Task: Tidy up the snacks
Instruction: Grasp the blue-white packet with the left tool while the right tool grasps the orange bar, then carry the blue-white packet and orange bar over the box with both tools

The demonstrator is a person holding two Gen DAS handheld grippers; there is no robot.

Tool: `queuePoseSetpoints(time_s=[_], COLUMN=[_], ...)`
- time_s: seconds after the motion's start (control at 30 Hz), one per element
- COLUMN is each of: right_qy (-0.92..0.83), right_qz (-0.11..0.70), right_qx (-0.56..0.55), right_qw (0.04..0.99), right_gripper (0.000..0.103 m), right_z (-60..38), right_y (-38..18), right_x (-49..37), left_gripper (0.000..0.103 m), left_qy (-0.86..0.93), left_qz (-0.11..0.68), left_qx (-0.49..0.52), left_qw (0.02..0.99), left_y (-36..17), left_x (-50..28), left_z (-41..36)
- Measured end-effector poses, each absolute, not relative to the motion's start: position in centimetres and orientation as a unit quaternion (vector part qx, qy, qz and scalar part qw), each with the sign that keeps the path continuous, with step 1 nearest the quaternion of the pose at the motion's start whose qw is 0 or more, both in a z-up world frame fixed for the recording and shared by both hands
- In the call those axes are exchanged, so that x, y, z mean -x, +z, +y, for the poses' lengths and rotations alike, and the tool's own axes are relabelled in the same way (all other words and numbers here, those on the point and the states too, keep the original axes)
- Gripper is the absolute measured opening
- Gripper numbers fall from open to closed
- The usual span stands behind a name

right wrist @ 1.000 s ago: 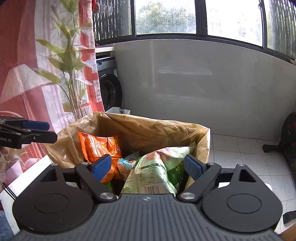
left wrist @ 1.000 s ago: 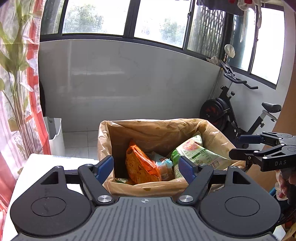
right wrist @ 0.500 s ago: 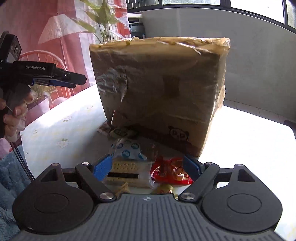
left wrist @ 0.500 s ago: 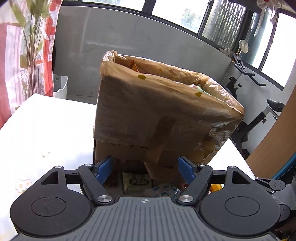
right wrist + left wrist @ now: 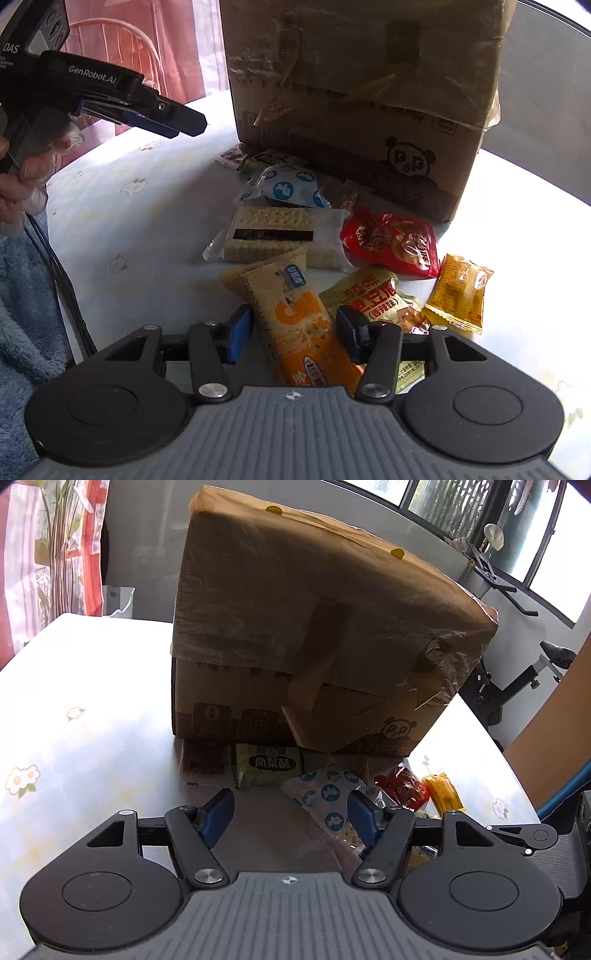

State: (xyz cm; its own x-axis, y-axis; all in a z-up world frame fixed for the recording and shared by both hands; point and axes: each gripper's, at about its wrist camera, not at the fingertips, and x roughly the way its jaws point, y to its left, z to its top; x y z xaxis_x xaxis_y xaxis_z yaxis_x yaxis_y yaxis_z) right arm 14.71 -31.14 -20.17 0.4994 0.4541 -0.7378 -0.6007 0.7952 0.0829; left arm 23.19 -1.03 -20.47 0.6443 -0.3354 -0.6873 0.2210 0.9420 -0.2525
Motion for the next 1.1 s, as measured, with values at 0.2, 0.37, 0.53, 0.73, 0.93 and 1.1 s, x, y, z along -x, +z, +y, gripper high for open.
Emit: queuePoseSetpoints(time_s=[0.2, 0.37, 0.53, 0.73, 0.93, 1.1], right_qy=[0.309, 0.262, 0.187, 0.136, 0.139, 0.144], right_qz=[0.367, 0.329, 0.317, 0.308, 0.309, 0.309], right_qx=[0.019, -0.050, -0.059, -0.077, -0.059, -0.067], right_qw=[0.877, 0.906, 0.928, 0.938, 0.939, 0.938], right_gripper=[0.040, 0.039, 0.039, 0.038, 0.038, 0.038], right_z=[-32.0, -34.3, -35.8, -36.3, -35.9, -36.2], right_y=[-19.6, -18.5, -19.0, -20.9, -21.2, -21.4], right_x=[-13.6, -12.4, -12.9, -13.8, -14.0, -14.2], left_gripper=[0.056, 0.056, 0.057, 0.059, 0.069, 0.068], left_qy=[-0.174, -0.217, -0.244, -0.257, -0.262, -0.260], left_qz=[0.396, 0.391, 0.384, 0.396, 0.403, 0.400], left_qx=[0.056, 0.015, -0.034, -0.063, -0.076, -0.089], left_qw=[0.900, 0.894, 0.890, 0.879, 0.874, 0.874], left_y=[-21.2, -21.8, -22.9, -24.3, -25.3, -25.7], left_x=[-23.3, -25.2, -27.4, -29.0, -28.9, -28.1], left_z=[-2.8, -5.3, -8.5, -9.8, -9.7, -9.2])
